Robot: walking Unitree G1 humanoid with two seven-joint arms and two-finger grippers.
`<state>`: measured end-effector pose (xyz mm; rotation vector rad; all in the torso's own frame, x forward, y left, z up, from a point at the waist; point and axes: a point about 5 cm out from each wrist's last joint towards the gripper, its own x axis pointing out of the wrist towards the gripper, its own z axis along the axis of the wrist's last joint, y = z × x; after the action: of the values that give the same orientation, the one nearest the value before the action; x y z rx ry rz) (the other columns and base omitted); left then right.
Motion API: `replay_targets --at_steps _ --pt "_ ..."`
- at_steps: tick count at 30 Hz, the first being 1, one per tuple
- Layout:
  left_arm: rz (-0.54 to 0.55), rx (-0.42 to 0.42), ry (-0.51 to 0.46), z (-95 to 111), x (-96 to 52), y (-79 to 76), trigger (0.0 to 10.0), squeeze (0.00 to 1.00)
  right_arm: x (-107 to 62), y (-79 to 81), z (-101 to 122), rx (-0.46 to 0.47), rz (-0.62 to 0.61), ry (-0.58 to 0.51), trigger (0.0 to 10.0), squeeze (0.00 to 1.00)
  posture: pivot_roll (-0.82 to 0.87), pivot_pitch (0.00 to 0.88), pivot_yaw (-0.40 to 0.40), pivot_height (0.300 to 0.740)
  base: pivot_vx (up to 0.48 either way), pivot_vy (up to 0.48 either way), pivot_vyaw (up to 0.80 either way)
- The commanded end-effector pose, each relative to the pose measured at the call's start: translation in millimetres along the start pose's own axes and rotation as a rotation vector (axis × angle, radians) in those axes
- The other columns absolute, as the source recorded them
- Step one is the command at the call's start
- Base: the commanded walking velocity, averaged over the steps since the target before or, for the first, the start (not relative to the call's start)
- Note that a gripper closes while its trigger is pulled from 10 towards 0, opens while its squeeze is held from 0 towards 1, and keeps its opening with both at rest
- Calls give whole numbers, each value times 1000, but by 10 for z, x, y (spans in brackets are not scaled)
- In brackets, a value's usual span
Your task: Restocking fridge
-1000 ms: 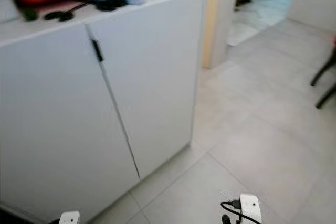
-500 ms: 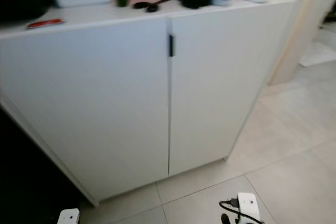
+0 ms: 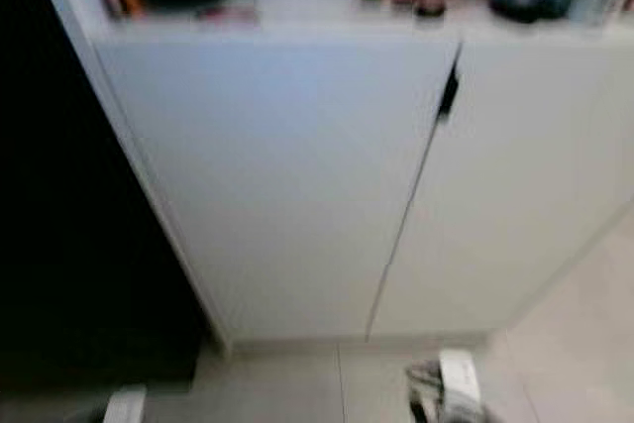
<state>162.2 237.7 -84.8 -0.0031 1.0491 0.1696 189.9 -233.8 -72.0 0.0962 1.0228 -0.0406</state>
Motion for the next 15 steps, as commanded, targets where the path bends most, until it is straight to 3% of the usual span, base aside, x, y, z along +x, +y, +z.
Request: replay_targets --at_steps 1,3,8,15 --pt "-7 -4 25 -64 -1 -41 10000 0 -22 -71 -64 -14 -15 26 10000 0 17 0 -26 740 0 0 800" --pt "-7 -4 25 -64 -1 -41 10000 0 -22 -71 -62 -17 -14 24 10000 0 17 0 -26 740 0 0 706" --pt "-9 -7 27 -72 -2 -46 10000 0 -24 -81 -85 26 -34 31 10000 0 23 0 -30 740 0 0 0" --pt "-11 -14 33 -80 -2 -48 10000 0 -26 -92 -78 8 -42 29 10000 0 25 0 -31 740 0 39 0"
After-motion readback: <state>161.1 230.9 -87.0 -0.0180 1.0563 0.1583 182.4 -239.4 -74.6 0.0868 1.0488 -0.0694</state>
